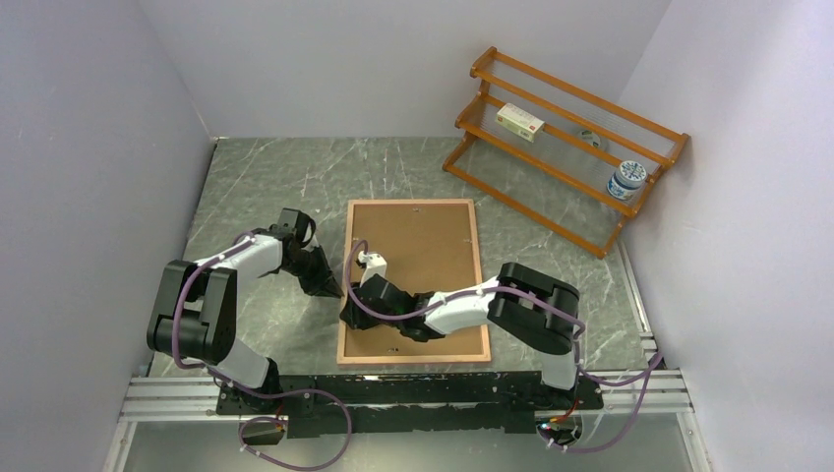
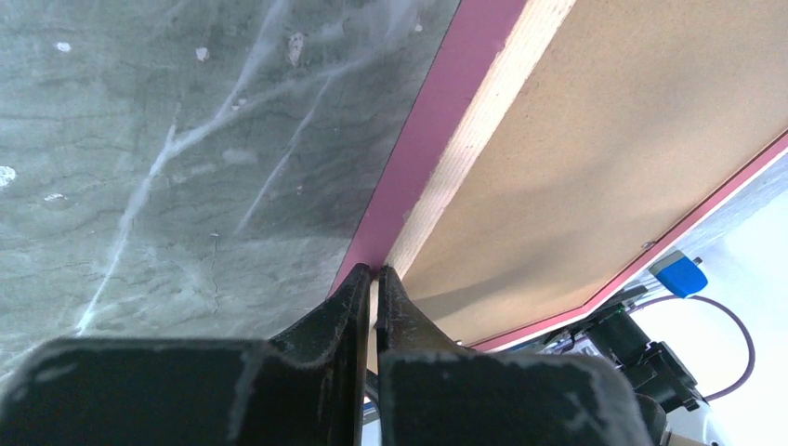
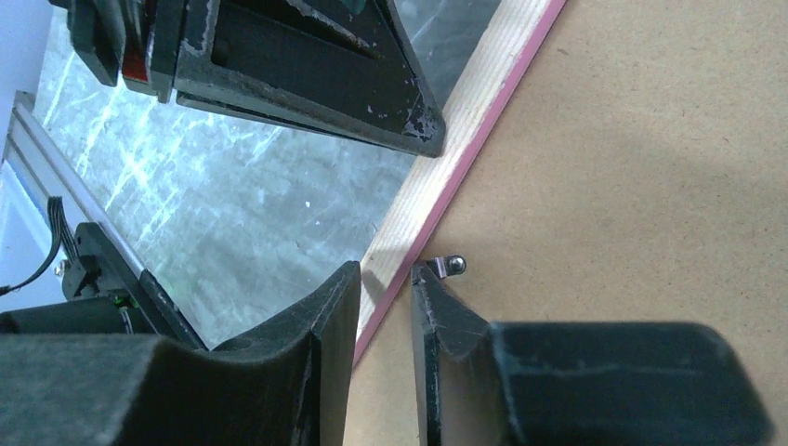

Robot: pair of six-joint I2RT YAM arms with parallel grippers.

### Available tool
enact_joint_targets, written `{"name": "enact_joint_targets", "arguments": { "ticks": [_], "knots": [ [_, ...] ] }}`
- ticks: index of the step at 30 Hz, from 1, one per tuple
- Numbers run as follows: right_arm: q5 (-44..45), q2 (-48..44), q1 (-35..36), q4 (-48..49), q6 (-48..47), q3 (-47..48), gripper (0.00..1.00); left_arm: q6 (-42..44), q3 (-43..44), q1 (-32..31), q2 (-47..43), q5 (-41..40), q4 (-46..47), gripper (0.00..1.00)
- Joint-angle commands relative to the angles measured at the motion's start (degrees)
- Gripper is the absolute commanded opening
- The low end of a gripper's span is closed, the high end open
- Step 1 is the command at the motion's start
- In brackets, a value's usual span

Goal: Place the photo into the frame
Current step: Install the photo frame at the center of the board.

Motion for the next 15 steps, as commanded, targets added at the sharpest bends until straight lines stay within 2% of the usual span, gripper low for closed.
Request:
{"name": "enact_joint_targets", "arguments": {
  "ticks": [1, 5, 13, 15],
  "knots": [
    [7.3, 3.9, -1.1, 2.9, -1.5, -0.9, 0.31, -2.2, -2.0, -1.1, 0.7, 2.5, 0.7, 0.10],
    [6.8, 2.3, -1.1, 5.3, -2.1, -1.9, 0.31, -2.2, -1.6, -1.1, 0.7, 2.3, 0.2, 0.13],
    [3.5, -12.3, -2.1, 9.2, -2.3, -8.7, 0.37, -0.5, 0.7, -1.1, -0.2, 1.4, -0.6, 0.41],
    [2.2, -14.1, -3.0, 7.6, -0.5, -9.5, 0.39, 0.0, 1.2, -1.1, 0.1, 1.6, -0.6, 0.43]
  ]
}}
